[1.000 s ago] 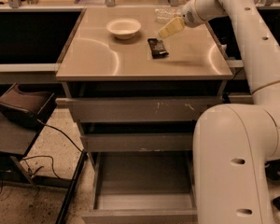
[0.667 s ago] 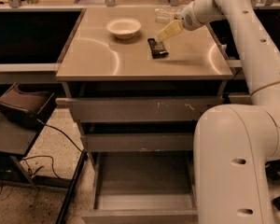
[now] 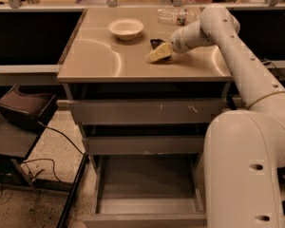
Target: Place rxbar chocolate into bottom drawer
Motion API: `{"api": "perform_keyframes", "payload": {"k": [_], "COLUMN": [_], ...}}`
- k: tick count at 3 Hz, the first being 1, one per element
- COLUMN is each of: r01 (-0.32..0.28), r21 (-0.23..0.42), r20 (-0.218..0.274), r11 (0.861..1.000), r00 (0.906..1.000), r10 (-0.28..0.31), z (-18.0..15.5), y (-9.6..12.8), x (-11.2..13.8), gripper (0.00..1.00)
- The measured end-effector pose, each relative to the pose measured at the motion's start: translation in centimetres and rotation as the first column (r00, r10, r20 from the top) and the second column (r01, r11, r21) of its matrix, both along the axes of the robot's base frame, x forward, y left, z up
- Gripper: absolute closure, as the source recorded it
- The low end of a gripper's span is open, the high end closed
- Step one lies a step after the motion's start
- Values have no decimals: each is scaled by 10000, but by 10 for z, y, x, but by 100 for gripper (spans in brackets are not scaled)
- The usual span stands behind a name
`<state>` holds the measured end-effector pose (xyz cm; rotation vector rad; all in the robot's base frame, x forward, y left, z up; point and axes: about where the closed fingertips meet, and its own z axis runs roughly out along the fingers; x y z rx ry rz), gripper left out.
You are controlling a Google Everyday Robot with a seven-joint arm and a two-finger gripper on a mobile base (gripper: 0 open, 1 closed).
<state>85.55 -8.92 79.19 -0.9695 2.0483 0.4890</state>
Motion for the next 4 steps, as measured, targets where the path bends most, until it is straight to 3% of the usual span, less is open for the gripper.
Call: {"api": "perform_keyframes", "payload": {"k": [1,4], "r01": [-57,-58], "r21": [34,34], "r20": [-12,-13], "r11": [10000,10000], "r00": [10000,10000], "r10": [57,58], "z": [2,2], "y": [3,3], "x": [-1,-1], "gripper": [0,66]}}
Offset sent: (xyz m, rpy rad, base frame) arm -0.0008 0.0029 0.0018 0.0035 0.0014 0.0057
